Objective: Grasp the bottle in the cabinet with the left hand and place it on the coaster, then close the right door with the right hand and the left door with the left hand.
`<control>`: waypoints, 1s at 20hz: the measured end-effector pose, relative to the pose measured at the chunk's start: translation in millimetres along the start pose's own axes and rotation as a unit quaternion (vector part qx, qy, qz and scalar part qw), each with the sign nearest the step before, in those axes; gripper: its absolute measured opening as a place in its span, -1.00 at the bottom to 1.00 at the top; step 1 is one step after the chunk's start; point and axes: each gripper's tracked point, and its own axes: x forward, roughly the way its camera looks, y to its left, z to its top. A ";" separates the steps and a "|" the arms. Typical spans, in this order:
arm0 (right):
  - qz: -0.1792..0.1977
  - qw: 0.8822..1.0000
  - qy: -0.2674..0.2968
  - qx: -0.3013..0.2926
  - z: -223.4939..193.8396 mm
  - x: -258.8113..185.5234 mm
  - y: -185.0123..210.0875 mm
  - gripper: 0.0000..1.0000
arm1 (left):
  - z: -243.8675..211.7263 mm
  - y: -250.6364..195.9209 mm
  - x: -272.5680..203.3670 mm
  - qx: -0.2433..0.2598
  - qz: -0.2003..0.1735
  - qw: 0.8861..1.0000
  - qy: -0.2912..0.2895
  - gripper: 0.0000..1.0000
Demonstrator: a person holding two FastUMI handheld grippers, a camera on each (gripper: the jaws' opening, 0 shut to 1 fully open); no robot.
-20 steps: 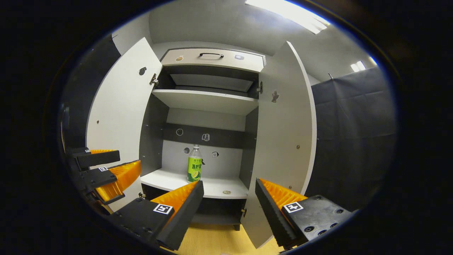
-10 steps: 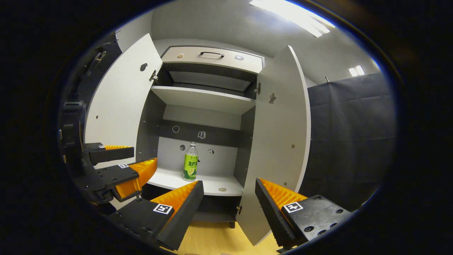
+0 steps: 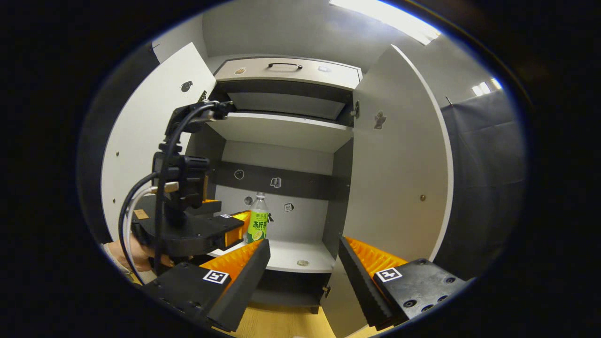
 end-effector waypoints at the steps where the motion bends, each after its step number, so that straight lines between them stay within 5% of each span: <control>1: 0.006 1.000 0.008 -0.002 -7.8 7.2 -0.9 0.94 | -3.9 -2.2 15.3 0.000 0.000 1.000 0.003 0.84; 9: 0.034 0.998 0.046 0.007 -48.7 54.5 -8.7 0.95 | -20.9 13.5 95.1 0.003 0.039 0.999 -0.001 0.84; 20: 0.052 0.996 0.073 0.005 -79.1 82.9 -6.8 0.95 | -50.7 25.5 151.3 -0.016 0.040 0.999 0.026 0.84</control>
